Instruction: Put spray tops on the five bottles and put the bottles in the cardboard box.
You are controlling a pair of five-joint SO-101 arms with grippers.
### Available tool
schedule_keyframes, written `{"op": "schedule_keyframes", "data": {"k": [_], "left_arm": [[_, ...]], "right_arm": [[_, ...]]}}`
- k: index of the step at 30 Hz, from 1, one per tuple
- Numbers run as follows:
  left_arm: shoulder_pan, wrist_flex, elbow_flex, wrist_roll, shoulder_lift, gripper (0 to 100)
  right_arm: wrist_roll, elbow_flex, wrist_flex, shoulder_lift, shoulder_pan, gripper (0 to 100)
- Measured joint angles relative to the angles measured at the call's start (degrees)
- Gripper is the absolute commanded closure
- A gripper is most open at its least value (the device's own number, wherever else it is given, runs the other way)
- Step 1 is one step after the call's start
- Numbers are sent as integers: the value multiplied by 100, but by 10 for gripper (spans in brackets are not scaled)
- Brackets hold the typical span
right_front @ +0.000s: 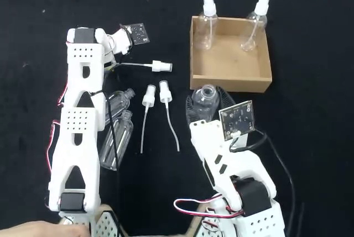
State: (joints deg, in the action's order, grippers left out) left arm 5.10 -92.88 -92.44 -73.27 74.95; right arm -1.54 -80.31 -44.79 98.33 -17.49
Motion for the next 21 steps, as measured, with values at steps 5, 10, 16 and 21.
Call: {"op": "schedule_keyframes", "data": {"k": [5,10,16,21], "left_arm": [[0,0,0,0,0,909],[0,-141,0,0,0,909],[35,-668,0,-211,0,946],[255,-721,0,-70,0,945]], "right_arm": [[0,0,0,0,0,808],[0,0,0,0,0,808],[0,0,0,0,0,808],[0,0,0,0,0,808]]}}
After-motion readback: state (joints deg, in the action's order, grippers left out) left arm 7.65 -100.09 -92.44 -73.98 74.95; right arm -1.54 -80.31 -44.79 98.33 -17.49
